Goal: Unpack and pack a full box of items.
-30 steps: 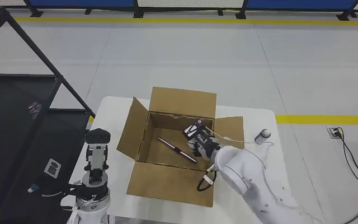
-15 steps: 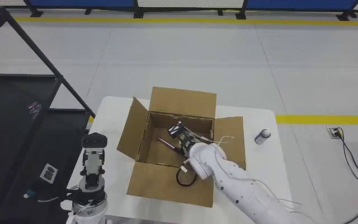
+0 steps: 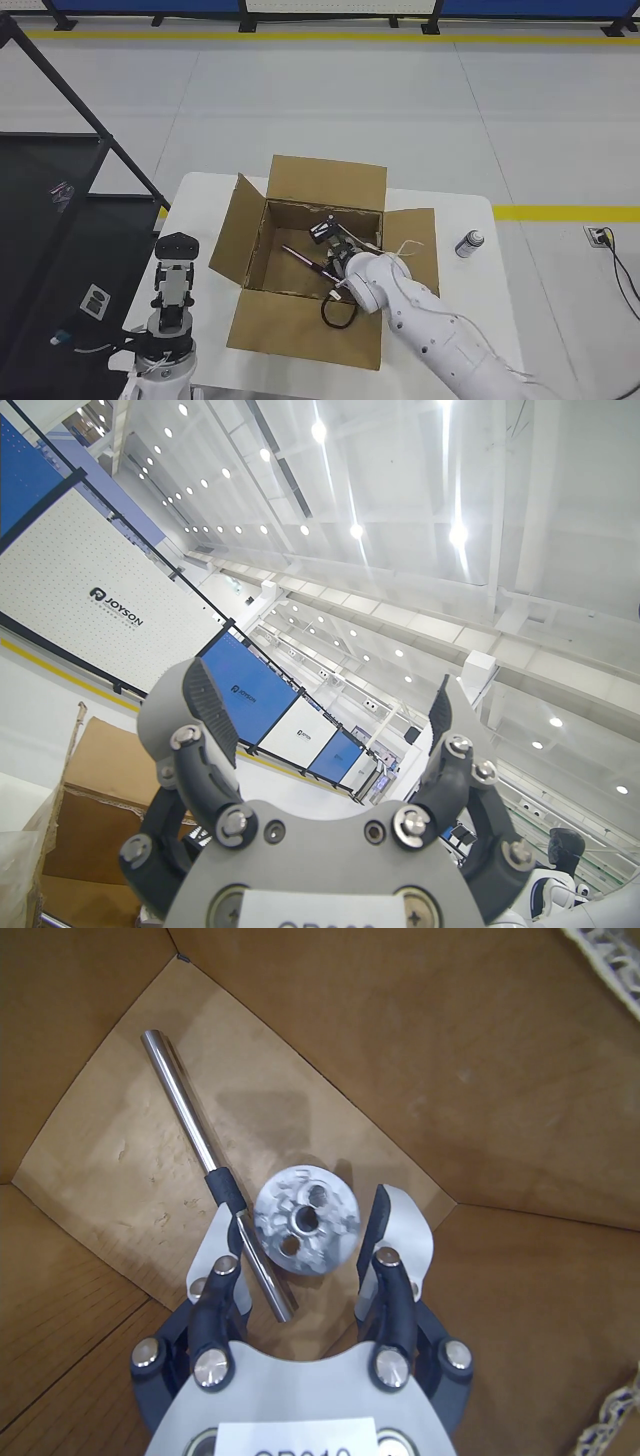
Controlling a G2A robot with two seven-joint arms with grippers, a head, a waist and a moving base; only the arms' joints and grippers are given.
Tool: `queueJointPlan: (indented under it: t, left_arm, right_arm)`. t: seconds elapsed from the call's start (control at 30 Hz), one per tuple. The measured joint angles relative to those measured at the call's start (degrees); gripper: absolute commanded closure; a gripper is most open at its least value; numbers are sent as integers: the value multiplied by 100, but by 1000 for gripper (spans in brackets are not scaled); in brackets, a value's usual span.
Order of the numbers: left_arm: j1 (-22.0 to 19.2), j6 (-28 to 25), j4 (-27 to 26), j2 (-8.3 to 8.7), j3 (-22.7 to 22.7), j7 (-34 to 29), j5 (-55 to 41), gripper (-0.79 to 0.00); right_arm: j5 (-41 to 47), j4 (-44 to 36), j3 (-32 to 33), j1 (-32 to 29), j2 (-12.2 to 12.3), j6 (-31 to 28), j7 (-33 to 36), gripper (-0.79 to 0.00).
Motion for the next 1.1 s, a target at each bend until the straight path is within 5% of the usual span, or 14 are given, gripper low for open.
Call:
queueJointPlan:
  t: [0.17,0.33,0.47,0.7,0.87,1.1]
  left_arm:
    - [-26,-10,20,-1,8,6,4,-785]
    - [-47,3,29,-2,10,17,8,-785]
    - [-126,22,56,-3,38,-11,-5,-785]
    - [-326,53,132,-8,168,-107,20,-785]
    - [-361,55,144,-7,151,-93,4,-785]
    - [-471,124,189,-7,208,-188,-12,-785]
  right_arm:
    - [-262,-598,314,-238,125,-109,157,-591]
    - [-670,-2133,1019,-913,404,-316,462,-634]
    - [-1052,-3742,1764,-1726,644,-620,757,-785]
    - [-1331,-5398,3376,-2809,896,-773,859,-785]
    - [-1323,-5186,4351,-2967,974,-710,864,-785]
    - [-1000,-3488,4898,-2480,1020,-831,717,-785]
